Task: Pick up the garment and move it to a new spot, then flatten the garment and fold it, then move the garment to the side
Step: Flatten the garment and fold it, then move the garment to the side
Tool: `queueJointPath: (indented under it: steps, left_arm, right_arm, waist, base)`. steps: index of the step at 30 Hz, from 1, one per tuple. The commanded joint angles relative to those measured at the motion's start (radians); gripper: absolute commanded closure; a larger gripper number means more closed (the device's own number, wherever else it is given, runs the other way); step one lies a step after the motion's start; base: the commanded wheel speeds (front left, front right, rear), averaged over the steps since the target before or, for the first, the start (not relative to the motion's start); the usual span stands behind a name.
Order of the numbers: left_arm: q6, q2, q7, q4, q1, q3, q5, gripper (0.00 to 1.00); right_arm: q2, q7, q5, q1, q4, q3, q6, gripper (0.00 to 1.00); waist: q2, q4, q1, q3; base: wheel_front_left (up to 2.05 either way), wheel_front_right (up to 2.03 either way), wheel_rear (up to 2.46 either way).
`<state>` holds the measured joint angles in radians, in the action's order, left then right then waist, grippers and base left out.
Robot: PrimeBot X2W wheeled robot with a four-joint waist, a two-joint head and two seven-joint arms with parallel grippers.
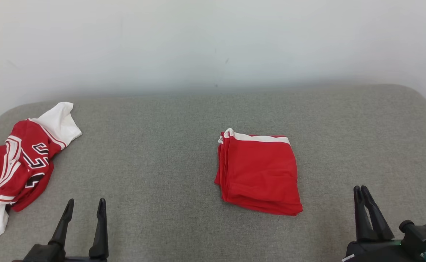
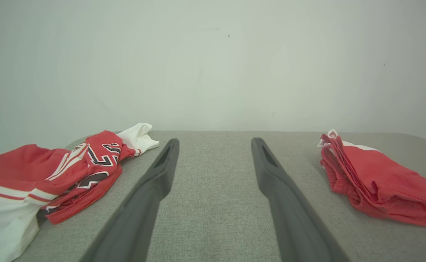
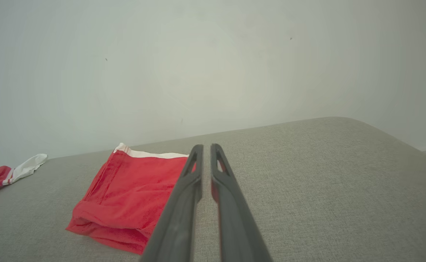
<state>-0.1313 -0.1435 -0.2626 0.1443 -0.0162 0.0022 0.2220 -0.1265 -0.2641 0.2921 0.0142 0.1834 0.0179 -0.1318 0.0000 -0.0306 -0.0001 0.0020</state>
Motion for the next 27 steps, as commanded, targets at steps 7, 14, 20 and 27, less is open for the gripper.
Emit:
queueJointPath:
  steps: [7,14,20,27]
  left_arm:
    - [0.001,0.004,-0.003,0.013,0.04,0.023,-0.028,0.0]
    - [0.001,0.017,-0.003,0.007,0.058,0.042,-0.051,0.0]
    - [0.001,0.018,-0.003,0.016,0.064,0.051,-0.062,0.0]
    - [0.001,0.015,-0.003,0.031,0.065,0.059,-0.085,0.0]
  right_arm:
    - [0.018,0.0,-0.054,-0.039,-0.025,-0.02,0.002,0.0]
    - [0.018,0.0,-0.08,-0.054,-0.013,-0.024,0.002,0.0]
    - [0.017,0.0,-0.077,-0.056,0.024,-0.018,0.002,0.0]
    - [0.024,0.005,-0.085,-0.058,0.045,-0.011,0.002,0.0]
  waist:
    - [0.0,0.003,0.0001,-0.028]
    - [0.0,0.028,0.0001,-0.045]
    - [0.0,0.036,0.0001,-0.051]
    - [0.0,0.039,0.0001,-0.056]
  base:
    - [0.0,0.0,0.0]
    - [0.0,0.0,0.0]
    - [0.0,0.0,0.0]
    - [0.0,0.0,0.0]
